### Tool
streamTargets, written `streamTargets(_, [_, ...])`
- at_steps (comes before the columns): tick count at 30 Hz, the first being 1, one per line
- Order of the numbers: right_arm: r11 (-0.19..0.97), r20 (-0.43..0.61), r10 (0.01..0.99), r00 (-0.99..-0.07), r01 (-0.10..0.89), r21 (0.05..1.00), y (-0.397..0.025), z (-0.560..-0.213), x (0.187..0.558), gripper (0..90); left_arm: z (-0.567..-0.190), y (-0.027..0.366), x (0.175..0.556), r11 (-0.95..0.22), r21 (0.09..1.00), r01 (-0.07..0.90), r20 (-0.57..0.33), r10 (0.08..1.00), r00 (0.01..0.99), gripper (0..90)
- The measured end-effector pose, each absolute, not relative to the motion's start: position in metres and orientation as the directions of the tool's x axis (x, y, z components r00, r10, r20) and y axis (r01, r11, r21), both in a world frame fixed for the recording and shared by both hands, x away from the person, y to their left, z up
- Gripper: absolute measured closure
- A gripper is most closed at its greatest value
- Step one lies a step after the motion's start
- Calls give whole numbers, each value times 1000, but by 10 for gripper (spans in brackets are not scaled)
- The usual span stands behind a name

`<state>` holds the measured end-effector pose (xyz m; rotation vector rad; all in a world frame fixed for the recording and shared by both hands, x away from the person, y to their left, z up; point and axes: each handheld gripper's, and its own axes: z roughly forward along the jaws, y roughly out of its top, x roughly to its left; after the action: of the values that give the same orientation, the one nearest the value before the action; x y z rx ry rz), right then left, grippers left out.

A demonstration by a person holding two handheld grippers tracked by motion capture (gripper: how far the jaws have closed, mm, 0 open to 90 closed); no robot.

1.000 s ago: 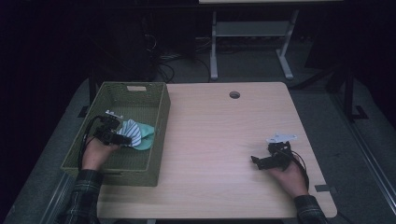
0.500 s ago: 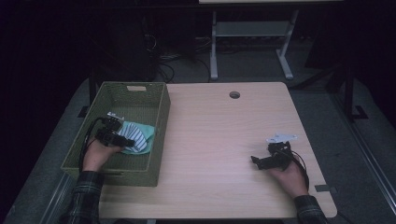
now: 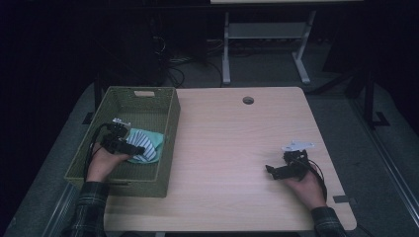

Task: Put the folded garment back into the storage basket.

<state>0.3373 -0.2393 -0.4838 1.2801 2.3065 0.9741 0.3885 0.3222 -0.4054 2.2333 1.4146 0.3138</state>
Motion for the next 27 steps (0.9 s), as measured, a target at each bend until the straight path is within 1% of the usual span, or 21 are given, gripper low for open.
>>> streamTargets(6, [364,41,839,-543,614,700,-239,-484,337,1,-395,319,386,-341,535,773,-87,888,451,134])
streamTargets(10, [363,42,839,-543,615,700,-239,-484,337,1,-385,312,383,-355,552,754,-74,880,468,134])
streamTargets(13, [363,41,839,-543,615,700,-239,-484,337,1,-374,305,379,-352,582,733,-72,875,478,134])
streamTargets(22, [363,41,839,-543,614,700,-239,-484,337,1,-341,273,368,-352,658,666,-107,832,545,137])
streamTargets(27, [362,42,840,-542,615,700,-239,-484,337,1,-330,254,364,-375,681,629,-98,804,586,139])
